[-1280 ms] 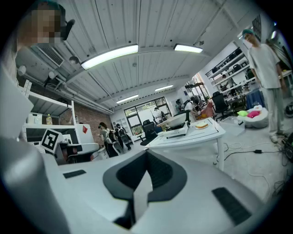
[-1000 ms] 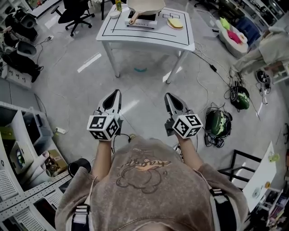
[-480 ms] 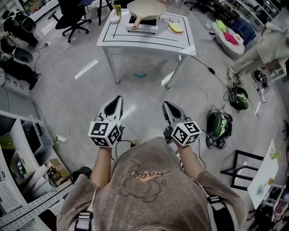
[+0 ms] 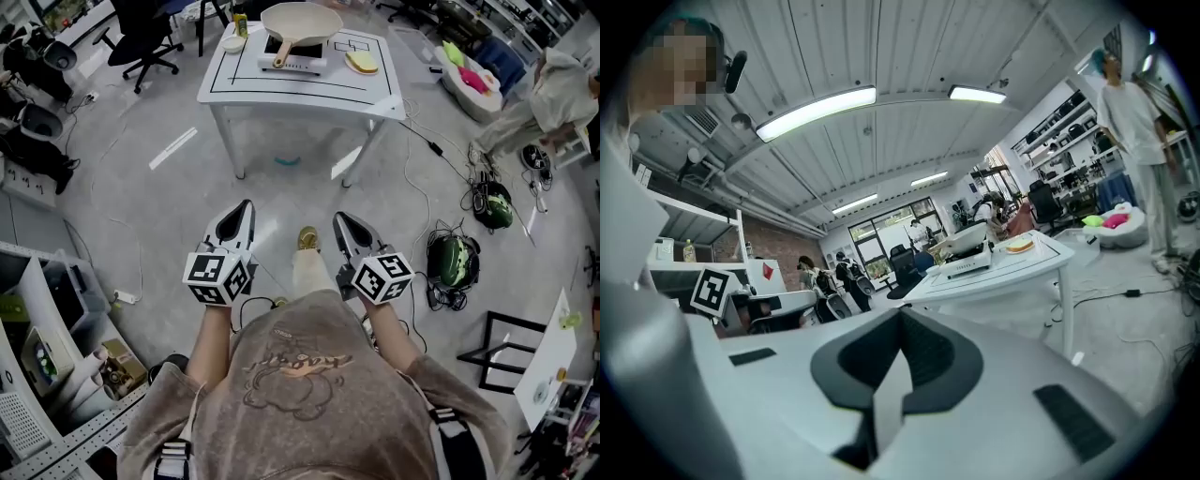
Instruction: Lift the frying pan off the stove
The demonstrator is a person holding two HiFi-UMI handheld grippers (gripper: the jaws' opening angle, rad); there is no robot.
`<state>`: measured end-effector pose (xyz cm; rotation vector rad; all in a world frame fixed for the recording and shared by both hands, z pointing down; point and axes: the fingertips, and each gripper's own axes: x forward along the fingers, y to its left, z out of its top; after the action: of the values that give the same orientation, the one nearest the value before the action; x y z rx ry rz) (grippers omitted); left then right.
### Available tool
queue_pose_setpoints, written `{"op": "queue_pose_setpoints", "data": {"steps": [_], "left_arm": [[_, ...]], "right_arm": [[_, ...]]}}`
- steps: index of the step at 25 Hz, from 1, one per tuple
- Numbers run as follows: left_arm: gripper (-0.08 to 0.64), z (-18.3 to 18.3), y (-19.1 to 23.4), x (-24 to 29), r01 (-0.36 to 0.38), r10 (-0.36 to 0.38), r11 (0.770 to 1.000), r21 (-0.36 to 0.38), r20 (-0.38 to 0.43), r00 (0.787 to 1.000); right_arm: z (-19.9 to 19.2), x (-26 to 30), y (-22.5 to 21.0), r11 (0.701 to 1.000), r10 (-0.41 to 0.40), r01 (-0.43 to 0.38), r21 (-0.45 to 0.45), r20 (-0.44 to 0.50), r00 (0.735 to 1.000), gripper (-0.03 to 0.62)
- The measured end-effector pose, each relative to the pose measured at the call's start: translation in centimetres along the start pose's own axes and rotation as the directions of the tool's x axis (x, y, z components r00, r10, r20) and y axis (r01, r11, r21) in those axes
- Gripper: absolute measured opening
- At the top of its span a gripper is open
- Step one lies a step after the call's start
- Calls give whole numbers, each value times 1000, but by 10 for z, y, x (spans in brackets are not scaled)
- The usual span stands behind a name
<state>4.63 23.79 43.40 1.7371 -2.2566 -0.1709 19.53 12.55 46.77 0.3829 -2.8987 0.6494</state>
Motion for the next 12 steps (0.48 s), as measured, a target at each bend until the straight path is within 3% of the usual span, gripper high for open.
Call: {"op": "queue_pose_setpoints", "data": {"steps": [12], "left_arm": [[6, 9, 32, 56, -16, 16, 1000, 0, -1, 1000]], "right_arm": [[22, 67, -28, 999, 45, -45, -11, -15, 999, -5]]}}
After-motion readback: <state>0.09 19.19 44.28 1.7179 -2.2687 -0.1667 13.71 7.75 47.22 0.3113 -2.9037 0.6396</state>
